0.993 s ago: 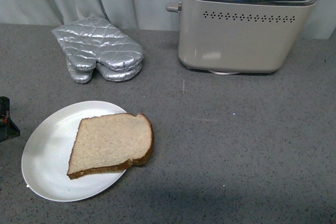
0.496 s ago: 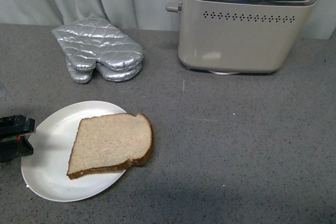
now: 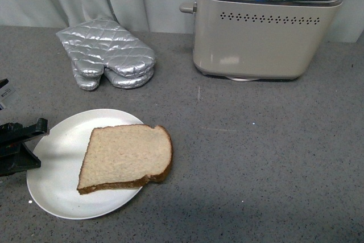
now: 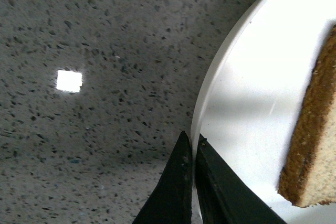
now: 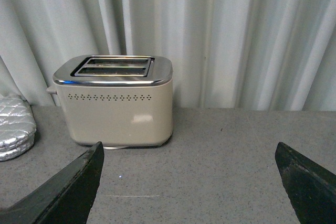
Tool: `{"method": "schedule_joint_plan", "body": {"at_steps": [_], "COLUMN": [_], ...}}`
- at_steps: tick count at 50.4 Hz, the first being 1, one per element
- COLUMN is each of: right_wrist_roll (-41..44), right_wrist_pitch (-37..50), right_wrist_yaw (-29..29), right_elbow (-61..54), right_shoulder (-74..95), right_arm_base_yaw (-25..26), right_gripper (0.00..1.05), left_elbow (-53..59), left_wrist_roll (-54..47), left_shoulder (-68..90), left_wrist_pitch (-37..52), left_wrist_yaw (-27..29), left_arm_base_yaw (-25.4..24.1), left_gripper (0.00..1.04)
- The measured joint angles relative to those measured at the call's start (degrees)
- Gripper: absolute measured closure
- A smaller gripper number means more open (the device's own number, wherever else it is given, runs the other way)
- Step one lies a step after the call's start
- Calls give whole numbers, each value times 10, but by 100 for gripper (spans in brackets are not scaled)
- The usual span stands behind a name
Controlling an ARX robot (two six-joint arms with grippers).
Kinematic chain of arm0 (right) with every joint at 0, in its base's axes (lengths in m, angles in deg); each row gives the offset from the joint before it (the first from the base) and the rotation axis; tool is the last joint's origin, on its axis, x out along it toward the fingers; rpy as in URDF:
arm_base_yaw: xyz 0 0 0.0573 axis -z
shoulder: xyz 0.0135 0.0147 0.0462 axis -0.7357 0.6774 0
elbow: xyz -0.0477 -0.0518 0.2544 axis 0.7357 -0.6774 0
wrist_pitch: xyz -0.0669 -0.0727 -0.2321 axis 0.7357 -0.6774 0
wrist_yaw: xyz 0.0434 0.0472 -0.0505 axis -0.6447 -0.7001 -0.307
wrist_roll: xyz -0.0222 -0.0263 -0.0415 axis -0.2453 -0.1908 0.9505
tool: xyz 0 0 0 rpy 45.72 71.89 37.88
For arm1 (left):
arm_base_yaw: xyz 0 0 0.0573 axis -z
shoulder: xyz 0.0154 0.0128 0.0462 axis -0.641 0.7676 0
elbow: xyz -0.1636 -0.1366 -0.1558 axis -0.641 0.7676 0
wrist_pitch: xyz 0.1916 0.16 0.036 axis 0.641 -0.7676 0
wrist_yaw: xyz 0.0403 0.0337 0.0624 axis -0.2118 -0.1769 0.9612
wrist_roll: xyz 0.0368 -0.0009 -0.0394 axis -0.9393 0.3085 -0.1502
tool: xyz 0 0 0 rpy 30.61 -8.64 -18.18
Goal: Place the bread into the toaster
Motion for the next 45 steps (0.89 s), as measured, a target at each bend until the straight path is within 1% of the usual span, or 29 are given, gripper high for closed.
{"method": "schedule_joint_plan", "body": {"at_steps": [8, 14, 21, 30, 35, 39, 45], "right_wrist_roll": [0, 0, 0, 0, 0, 0, 0], "right_wrist_pitch": [0, 0, 0, 0, 0, 0, 0], "right_wrist_yaw": [0, 0, 0, 0, 0, 0, 0], "right_elbow": [0, 0, 0, 0, 0, 0, 0], "right_shoulder": [0, 0, 0, 0, 0, 0, 0], "right_arm_base_yaw": [0, 0, 0, 0, 0, 0, 0], "right_gripper": [10, 10, 10, 10, 10, 10, 10], "left_elbow": [5, 0, -22, -96, -165, -219, -270], "left_wrist_roll": [45, 100, 144, 203, 235, 256, 270], "left_shoulder": [-28, -43, -38, 8, 63, 106, 148], "left_wrist_pitch": [0, 5, 17, 28, 23, 11, -5], "left_wrist_yaw": [-38, -62, -67, -68, -66, -66, -64], "left_arm_base_yaw": [21, 62, 109, 195, 255, 289, 311], "left_gripper": [102, 102, 102, 102, 102, 102, 102]}}
